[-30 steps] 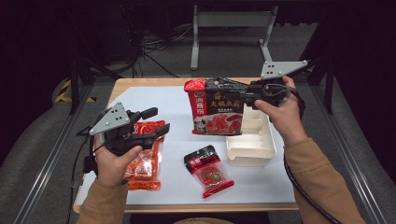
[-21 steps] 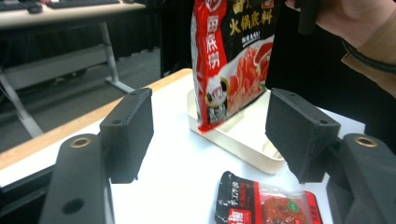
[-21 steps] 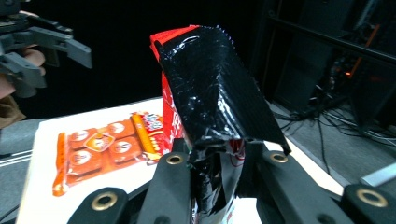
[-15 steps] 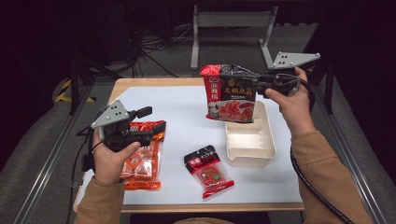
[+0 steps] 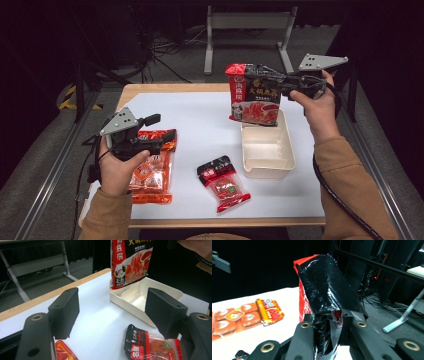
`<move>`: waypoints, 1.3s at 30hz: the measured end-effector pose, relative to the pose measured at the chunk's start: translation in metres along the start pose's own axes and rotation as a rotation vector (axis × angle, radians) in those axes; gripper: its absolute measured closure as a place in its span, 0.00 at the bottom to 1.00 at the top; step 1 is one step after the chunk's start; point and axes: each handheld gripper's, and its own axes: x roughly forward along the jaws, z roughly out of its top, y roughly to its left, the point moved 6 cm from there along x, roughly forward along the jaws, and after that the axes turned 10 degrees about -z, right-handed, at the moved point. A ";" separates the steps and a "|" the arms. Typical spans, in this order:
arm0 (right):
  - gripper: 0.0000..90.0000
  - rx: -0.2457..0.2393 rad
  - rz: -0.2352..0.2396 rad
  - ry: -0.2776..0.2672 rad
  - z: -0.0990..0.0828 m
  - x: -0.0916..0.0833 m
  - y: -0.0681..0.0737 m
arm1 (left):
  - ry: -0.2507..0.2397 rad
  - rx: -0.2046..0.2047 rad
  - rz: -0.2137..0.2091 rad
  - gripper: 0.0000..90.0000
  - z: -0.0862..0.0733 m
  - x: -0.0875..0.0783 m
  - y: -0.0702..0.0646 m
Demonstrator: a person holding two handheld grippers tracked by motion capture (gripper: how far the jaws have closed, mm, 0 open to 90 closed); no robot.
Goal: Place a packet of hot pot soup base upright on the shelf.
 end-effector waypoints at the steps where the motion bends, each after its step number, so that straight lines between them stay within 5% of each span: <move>1: 0.87 0.003 -0.005 0.000 -0.002 0.001 -0.003 | 0.002 -0.002 0.004 0.32 0.000 0.000 0.000; 22: 0.87 0.019 -0.052 -0.011 -0.034 0.008 -0.039 | 0.013 -0.013 0.014 0.32 -0.003 0.001 0.003; 39: 0.86 0.032 -0.042 0.010 -0.058 0.017 -0.040 | 0.018 -0.017 0.016 0.31 -0.005 0.001 0.005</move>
